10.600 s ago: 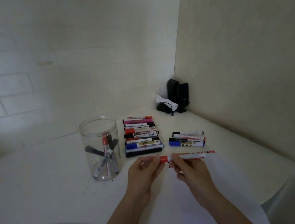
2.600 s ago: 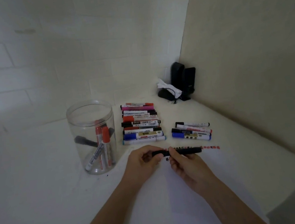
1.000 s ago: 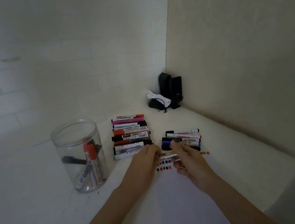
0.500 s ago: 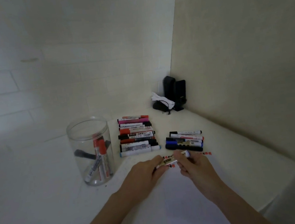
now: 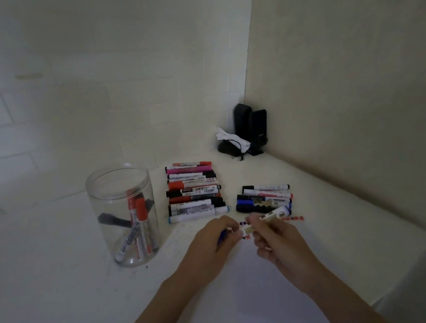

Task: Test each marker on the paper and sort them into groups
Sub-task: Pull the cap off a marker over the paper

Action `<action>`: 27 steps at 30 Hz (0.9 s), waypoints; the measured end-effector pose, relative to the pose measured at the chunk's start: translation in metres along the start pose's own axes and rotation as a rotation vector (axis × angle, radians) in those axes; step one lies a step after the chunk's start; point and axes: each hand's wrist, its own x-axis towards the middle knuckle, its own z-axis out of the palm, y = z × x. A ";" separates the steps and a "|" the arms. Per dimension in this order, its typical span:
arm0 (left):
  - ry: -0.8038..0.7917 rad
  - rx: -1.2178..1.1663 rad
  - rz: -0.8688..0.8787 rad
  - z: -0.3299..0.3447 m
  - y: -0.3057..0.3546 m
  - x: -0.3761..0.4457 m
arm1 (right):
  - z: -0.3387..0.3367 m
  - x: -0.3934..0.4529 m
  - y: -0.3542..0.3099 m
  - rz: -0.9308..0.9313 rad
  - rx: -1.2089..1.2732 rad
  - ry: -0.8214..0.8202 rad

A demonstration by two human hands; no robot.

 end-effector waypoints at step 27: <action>-0.095 0.306 -0.031 0.018 -0.038 0.024 | -0.032 0.047 0.022 -0.128 -0.623 0.369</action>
